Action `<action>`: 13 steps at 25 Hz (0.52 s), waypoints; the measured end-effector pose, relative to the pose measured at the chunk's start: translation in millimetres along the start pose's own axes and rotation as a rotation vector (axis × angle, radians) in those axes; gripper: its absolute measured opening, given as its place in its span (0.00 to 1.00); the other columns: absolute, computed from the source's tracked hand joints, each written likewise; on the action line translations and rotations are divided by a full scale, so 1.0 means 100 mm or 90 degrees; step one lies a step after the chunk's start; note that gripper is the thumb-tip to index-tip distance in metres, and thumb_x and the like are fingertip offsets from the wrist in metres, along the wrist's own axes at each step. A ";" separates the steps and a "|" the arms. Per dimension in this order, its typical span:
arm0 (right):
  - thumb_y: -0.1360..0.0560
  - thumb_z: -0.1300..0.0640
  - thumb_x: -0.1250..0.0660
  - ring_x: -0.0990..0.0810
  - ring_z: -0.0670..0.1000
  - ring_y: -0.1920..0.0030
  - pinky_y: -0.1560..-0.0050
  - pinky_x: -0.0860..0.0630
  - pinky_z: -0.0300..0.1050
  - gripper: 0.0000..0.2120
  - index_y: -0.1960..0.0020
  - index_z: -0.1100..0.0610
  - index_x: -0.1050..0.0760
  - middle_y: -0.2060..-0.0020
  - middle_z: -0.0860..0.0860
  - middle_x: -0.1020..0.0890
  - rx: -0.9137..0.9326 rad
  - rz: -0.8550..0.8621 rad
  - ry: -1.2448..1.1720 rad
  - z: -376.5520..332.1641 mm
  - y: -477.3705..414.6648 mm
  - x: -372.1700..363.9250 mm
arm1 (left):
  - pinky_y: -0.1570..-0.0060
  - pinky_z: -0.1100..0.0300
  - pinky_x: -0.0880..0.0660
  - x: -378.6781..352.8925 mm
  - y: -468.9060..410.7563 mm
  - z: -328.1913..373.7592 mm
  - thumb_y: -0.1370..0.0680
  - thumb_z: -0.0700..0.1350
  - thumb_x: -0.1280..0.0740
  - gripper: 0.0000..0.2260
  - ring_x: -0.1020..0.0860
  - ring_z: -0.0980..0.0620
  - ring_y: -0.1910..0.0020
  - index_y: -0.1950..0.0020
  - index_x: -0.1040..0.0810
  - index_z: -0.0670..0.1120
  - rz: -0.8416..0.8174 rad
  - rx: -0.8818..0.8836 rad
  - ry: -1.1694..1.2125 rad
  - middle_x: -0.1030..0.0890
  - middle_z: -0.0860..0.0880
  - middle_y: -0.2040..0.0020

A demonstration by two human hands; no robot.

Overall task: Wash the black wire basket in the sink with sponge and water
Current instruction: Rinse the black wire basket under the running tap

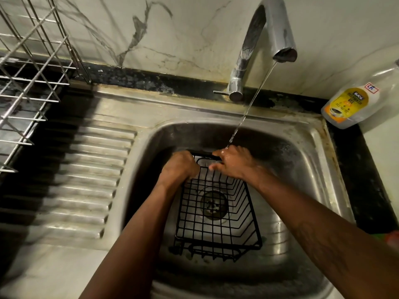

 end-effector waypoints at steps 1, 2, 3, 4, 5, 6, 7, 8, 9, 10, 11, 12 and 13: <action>0.27 0.37 0.28 0.21 0.57 0.43 0.41 0.23 0.53 0.25 0.37 0.50 0.23 0.43 0.54 0.19 -0.003 -0.015 0.055 -0.02 0.01 -0.03 | 0.56 0.60 0.23 -0.01 0.00 -0.01 0.24 0.41 0.36 0.06 0.17 0.47 0.51 0.50 0.20 0.42 0.000 0.003 -0.003 0.18 0.44 0.55; 0.29 0.38 0.25 0.21 0.55 0.44 0.43 0.23 0.52 0.24 0.41 0.51 0.23 0.45 0.53 0.20 -0.009 -0.023 0.059 -0.02 0.01 -0.04 | 0.55 0.59 0.21 -0.02 0.00 -0.01 0.25 0.41 0.35 0.06 0.17 0.47 0.52 0.50 0.20 0.43 -0.004 0.004 -0.004 0.18 0.45 0.53; 0.30 0.39 0.24 0.21 0.54 0.46 0.45 0.23 0.51 0.22 0.44 0.51 0.23 0.48 0.51 0.22 -0.014 -0.027 0.047 0.00 0.00 -0.04 | 0.56 0.59 0.21 -0.02 0.00 -0.01 0.25 0.41 0.35 0.04 0.17 0.47 0.54 0.52 0.21 0.44 -0.008 0.003 -0.006 0.18 0.45 0.54; 0.30 0.40 0.24 0.22 0.53 0.47 0.47 0.23 0.50 0.21 0.45 0.51 0.23 0.50 0.50 0.23 -0.010 -0.023 0.032 0.00 0.00 -0.03 | 0.59 0.60 0.22 -0.03 0.00 -0.01 0.25 0.40 0.34 0.02 0.18 0.49 0.57 0.55 0.22 0.44 -0.010 0.000 -0.011 0.19 0.46 0.56; 0.28 0.40 0.25 0.22 0.51 0.49 0.48 0.23 0.49 0.19 0.45 0.52 0.22 0.51 0.49 0.24 -0.004 -0.023 0.012 0.01 0.00 -0.02 | 0.61 0.61 0.24 -0.03 0.00 0.00 0.25 0.40 0.34 0.02 0.20 0.50 0.59 0.57 0.24 0.45 -0.009 -0.003 -0.014 0.20 0.47 0.57; 0.25 0.40 0.28 0.21 0.50 0.51 0.51 0.22 0.48 0.17 0.46 0.52 0.22 0.53 0.48 0.23 -0.004 -0.017 -0.015 0.02 -0.01 -0.01 | 0.61 0.61 0.25 -0.02 0.00 0.00 0.25 0.40 0.34 0.02 0.21 0.50 0.59 0.57 0.24 0.45 -0.002 -0.009 -0.016 0.20 0.47 0.58; 0.23 0.41 0.30 0.19 0.50 0.53 0.54 0.21 0.47 0.15 0.47 0.53 0.21 0.55 0.47 0.22 -0.011 -0.017 -0.047 0.05 -0.01 0.00 | 0.59 0.60 0.25 -0.01 0.00 0.02 0.25 0.39 0.34 0.02 0.22 0.49 0.58 0.57 0.25 0.46 0.008 -0.016 -0.013 0.21 0.47 0.57; 0.21 0.43 0.32 0.19 0.50 0.56 0.56 0.20 0.46 0.14 0.47 0.54 0.20 0.58 0.48 0.22 -0.020 -0.016 -0.067 0.07 -0.02 0.01 | 0.57 0.59 0.24 0.00 0.00 0.03 0.25 0.39 0.34 0.03 0.21 0.49 0.57 0.56 0.25 0.46 0.017 -0.023 -0.007 0.21 0.47 0.57; 0.21 0.45 0.32 0.19 0.50 0.57 0.56 0.20 0.46 0.12 0.47 0.54 0.20 0.58 0.49 0.22 -0.028 -0.011 -0.073 0.10 -0.03 0.01 | 0.55 0.59 0.23 0.00 0.00 0.03 0.26 0.39 0.34 0.03 0.21 0.48 0.56 0.57 0.25 0.47 0.023 -0.026 -0.004 0.21 0.47 0.57; 0.21 0.46 0.31 0.20 0.49 0.57 0.57 0.21 0.46 0.11 0.47 0.53 0.19 0.57 0.50 0.21 -0.037 0.002 -0.083 0.11 -0.03 0.01 | 0.54 0.58 0.22 0.01 -0.01 0.03 0.26 0.39 0.35 0.03 0.20 0.48 0.55 0.58 0.25 0.46 0.030 -0.029 -0.005 0.21 0.47 0.58; 0.23 0.45 0.29 0.21 0.49 0.57 0.59 0.22 0.45 0.11 0.46 0.52 0.19 0.55 0.50 0.21 -0.056 0.023 -0.100 0.14 -0.02 0.03 | 0.54 0.58 0.22 0.01 -0.02 0.02 0.26 0.39 0.35 0.03 0.20 0.48 0.57 0.60 0.26 0.46 0.035 -0.028 -0.010 0.21 0.48 0.59; 0.26 0.45 0.25 0.22 0.49 0.57 0.60 0.24 0.44 0.13 0.46 0.52 0.19 0.54 0.50 0.22 -0.086 0.048 -0.129 0.19 0.00 0.06 | 0.56 0.59 0.23 0.02 -0.03 0.00 0.26 0.39 0.35 0.05 0.21 0.49 0.60 0.62 0.27 0.45 0.040 -0.027 -0.016 0.22 0.49 0.62; 0.29 0.47 0.22 0.22 0.49 0.57 0.61 0.25 0.43 0.15 0.46 0.52 0.20 0.55 0.50 0.22 -0.123 0.059 -0.151 0.25 0.02 0.08 | 0.59 0.60 0.25 0.02 -0.04 -0.01 0.26 0.39 0.35 0.07 0.23 0.50 0.62 0.64 0.28 0.45 0.041 -0.023 -0.020 0.24 0.50 0.65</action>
Point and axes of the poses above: each hand's wrist, its own y-axis away from the middle knuckle, its own x-axis out of the back of the hand, z = x × y, the point moved 10 cm from there along -y, towards the middle knuckle
